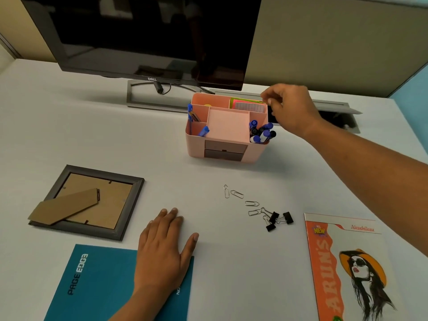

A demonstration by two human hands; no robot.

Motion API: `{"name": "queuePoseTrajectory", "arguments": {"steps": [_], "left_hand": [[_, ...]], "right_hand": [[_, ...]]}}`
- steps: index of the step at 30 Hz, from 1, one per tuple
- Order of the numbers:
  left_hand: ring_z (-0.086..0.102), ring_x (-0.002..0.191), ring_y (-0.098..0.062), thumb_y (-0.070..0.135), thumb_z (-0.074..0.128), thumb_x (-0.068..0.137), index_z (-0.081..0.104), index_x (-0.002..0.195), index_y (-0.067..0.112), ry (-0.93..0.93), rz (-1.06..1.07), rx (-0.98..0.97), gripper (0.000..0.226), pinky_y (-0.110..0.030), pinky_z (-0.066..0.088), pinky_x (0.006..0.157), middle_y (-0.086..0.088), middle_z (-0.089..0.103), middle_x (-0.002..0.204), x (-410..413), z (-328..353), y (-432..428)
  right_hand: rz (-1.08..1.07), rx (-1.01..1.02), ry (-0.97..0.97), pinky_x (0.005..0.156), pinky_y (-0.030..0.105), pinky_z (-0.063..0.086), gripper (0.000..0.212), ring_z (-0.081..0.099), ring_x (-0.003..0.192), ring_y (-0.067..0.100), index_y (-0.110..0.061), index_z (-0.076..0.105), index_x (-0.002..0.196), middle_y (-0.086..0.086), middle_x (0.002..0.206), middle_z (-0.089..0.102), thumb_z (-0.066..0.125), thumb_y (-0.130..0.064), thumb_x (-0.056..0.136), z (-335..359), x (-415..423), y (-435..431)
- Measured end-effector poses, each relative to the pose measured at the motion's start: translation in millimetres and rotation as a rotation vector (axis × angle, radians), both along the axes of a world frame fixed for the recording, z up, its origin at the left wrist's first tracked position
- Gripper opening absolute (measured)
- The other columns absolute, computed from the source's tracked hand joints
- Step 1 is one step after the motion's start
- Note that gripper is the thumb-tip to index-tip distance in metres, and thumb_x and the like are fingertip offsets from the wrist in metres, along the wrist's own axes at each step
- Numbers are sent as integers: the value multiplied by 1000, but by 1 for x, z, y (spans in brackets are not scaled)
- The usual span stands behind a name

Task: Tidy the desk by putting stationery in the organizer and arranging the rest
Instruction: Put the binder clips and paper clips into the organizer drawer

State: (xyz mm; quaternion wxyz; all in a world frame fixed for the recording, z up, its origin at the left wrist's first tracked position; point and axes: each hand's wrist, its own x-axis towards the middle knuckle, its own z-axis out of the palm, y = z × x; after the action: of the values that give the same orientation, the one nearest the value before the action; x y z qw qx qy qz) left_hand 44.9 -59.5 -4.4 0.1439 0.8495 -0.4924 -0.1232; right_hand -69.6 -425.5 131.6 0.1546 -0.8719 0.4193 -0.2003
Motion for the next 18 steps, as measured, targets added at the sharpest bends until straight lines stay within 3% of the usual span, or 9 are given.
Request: {"name": "queuePoseTrajectory", "arguments": {"steps": [6,11,15,18], "left_hand": [[34,140,-18,69,18,93,54,132,22,-8,2,-7,70,-43,29,114,4,46,146,0,0,0],[34,139,-19,68,20,93,54,131,22,-34,3,-17,69,-43,29,115,3,46,145,-1,1,0],[34,138,-19,63,28,93,53,130,21,-73,-1,-19,61,-40,29,114,2,47,144,-1,0,-2],[35,138,-20,60,31,93,52,129,20,-93,-2,-31,58,-40,29,113,2,47,143,-2,-1,-1]], "right_hand": [[-163,125,-310,84,44,57,27,65,93,18,-11,68,108,-2,97,67,45,-5,96,-24,-71,49],[-262,206,-271,93,37,52,29,60,99,9,-22,66,113,-4,115,66,48,-6,97,-73,-137,133],[-255,192,-72,110,35,35,34,47,129,18,-18,63,118,-1,136,54,48,0,94,-110,-174,174],[-304,174,14,113,35,27,33,36,139,20,-14,61,124,1,145,47,46,-5,96,-119,-189,192]]}}
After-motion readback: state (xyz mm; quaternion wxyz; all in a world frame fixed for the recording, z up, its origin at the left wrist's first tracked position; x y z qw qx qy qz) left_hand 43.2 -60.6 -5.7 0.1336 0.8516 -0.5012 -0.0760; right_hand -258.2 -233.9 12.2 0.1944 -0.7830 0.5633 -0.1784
